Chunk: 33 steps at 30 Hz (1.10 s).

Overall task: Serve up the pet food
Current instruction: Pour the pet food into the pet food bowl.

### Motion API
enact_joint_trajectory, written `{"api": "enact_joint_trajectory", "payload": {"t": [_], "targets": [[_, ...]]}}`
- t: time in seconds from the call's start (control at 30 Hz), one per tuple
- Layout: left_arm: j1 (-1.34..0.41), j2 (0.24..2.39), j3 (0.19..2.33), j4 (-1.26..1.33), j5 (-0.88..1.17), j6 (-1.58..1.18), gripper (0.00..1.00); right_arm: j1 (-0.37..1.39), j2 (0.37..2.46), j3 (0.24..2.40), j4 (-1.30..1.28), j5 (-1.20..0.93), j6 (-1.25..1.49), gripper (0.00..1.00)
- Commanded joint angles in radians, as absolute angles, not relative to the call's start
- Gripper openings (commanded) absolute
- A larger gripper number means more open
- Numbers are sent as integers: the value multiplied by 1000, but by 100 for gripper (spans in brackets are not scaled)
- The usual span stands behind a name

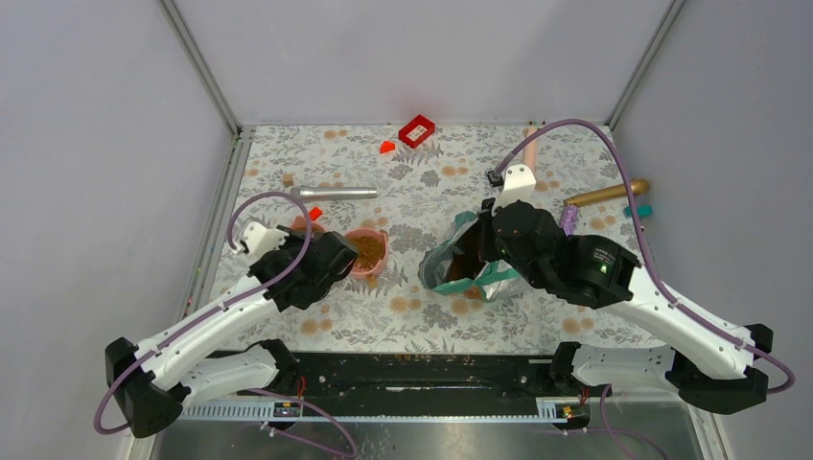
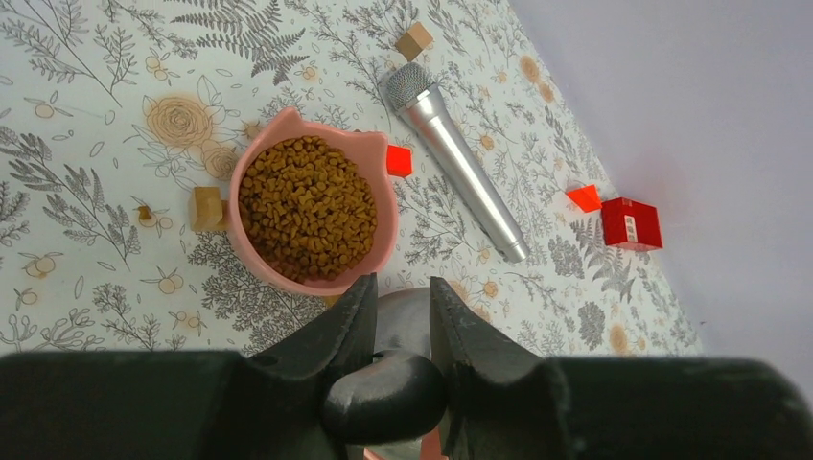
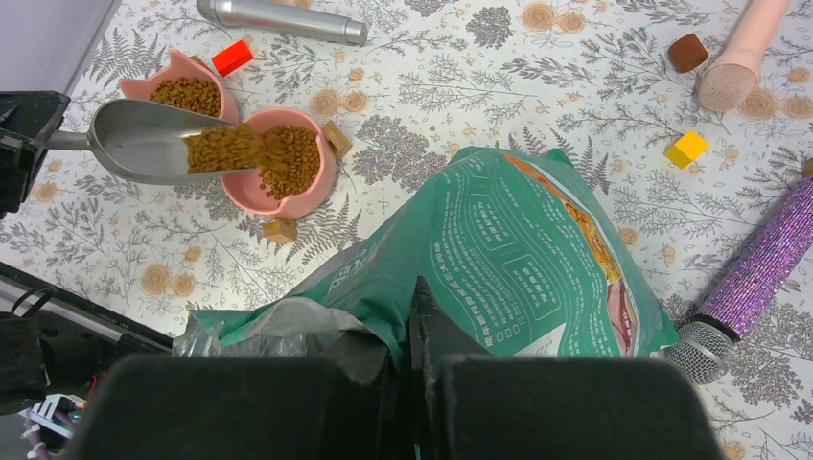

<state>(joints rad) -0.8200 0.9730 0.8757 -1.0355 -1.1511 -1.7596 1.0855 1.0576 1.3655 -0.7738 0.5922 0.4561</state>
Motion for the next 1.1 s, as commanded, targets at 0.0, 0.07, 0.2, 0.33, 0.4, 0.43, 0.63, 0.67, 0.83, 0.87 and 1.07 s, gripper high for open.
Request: {"api": "enact_joint_trajectory", "payload": {"t": [0.0, 0.07, 0.2, 0.33, 0.4, 0.43, 0.63, 0.67, 0.83, 0.87, 1.07], "targets": [[-815, 982, 938, -999, -1167, -1669, 0, 1086, 1020, 1394, -658, 641, 454, 0], [-813, 983, 944, -1000, -1164, -1629, 0, 1087, 1017, 1392, -664, 643, 453, 0], [-814, 989, 960, -1006, -1167, -1589, 0, 1086, 1013, 1385, -664, 649, 445, 0], [-814, 1001, 978, -1001, -1166, -1553, 0, 1086, 1012, 1382, -663, 648, 440, 0], [-814, 1013, 986, -996, -1166, -1542, 0, 1087, 1012, 1381, -663, 656, 436, 0], [-814, 1020, 991, -989, -1163, -1525, 0, 1087, 1011, 1379, -664, 657, 437, 0], [-814, 1051, 1052, -963, -1140, -1410, 0, 1086, 1016, 1374, -666, 643, 433, 0], [-815, 1047, 1064, -962, -1127, -1389, 0, 1086, 1017, 1378, -672, 641, 434, 0], [-814, 943, 1092, -960, -1039, -1343, 0, 1087, 1020, 1385, -677, 639, 429, 0], [-813, 904, 1084, -949, -1021, -1345, 0, 1087, 1019, 1386, -678, 635, 430, 0], [-814, 625, 1001, -719, -883, -1234, 0, 1087, 1027, 1405, -679, 654, 421, 0]]}}
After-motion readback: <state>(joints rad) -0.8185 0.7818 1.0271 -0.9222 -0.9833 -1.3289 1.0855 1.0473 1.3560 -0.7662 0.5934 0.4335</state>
